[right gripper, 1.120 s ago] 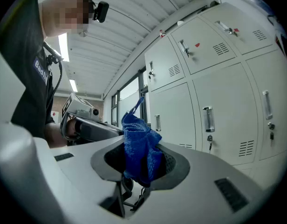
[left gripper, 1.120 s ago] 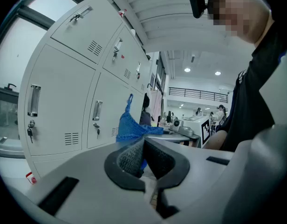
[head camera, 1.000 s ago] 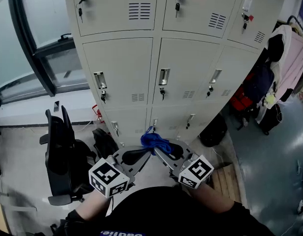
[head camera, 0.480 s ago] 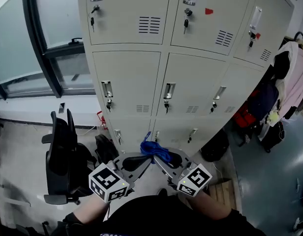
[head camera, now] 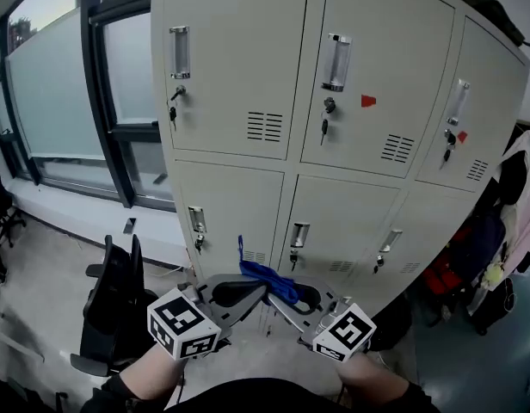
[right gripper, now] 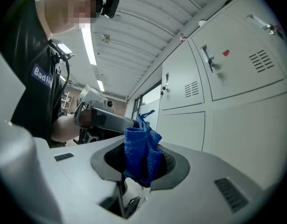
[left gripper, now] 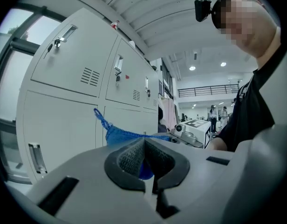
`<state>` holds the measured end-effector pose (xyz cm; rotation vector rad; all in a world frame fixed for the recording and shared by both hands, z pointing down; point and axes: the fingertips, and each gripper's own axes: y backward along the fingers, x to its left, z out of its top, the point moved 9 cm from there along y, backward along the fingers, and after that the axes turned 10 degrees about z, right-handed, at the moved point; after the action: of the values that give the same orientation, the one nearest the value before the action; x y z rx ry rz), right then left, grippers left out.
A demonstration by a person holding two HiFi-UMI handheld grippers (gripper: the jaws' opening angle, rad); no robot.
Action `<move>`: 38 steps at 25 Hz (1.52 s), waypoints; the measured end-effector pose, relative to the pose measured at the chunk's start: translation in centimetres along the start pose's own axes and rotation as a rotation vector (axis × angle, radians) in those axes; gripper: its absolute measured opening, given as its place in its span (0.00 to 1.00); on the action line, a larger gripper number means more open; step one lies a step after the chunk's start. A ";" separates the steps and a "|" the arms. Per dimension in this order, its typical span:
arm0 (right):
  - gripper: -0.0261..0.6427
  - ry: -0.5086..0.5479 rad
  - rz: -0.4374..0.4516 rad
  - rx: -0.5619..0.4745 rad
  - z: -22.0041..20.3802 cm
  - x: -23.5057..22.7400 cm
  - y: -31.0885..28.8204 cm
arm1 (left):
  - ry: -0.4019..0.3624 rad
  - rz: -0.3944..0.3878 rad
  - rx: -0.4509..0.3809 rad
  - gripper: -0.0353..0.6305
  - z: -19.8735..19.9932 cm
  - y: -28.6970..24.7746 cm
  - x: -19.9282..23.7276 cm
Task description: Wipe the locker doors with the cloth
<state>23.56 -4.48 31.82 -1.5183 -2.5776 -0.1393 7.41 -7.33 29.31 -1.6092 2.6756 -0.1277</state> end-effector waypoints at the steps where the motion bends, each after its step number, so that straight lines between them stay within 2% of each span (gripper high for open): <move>1: 0.19 0.016 0.012 -0.011 0.4 -0.8 -0.1 | -0.012 0.015 -0.005 0.06 0.7 -0.5 0.2; 8: 0.19 0.032 0.096 -0.053 -0.4 -4.6 -1.8 | -0.018 0.124 0.024 0.06 1.0 -2.1 2.1; 12: 0.19 0.049 0.118 -0.027 -1.1 -5.0 -4.2 | 0.001 0.165 0.024 0.06 0.0 -1.0 3.9; 14: 0.19 0.091 0.112 -0.013 -1.1 -4.6 -5.9 | 0.002 0.170 0.013 0.06 -0.3 0.2 5.1; 17: 0.19 0.200 0.080 0.022 -0.6 -3.7 -8.8 | -0.010 0.164 -0.003 0.06 -0.7 3.0 7.2; 22: 0.19 0.335 -0.035 0.080 1.0 -1.9 -14.5 | -0.038 0.129 0.006 0.06 -1.3 8.9 11.6; 29: 0.19 0.506 -0.211 0.263 2.0 0.0 -20.8 | -0.063 0.051 0.013 0.06 -2.2 14.1 14.5; 33: 0.19 0.716 -0.259 0.336 3.7 -0.6 -22.9 | -0.072 0.035 -0.004 0.06 -2.0 14.8 14.6; 38: 0.19 1.022 -0.329 0.500 5.1 -2.7 -25.1 | -0.081 0.038 -0.005 0.06 -1.8 14.6 14.3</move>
<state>2.47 -18.22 26.18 -0.5748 -1.7863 -0.2124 -12.26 -12.99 30.35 -1.5293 2.6455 -0.0545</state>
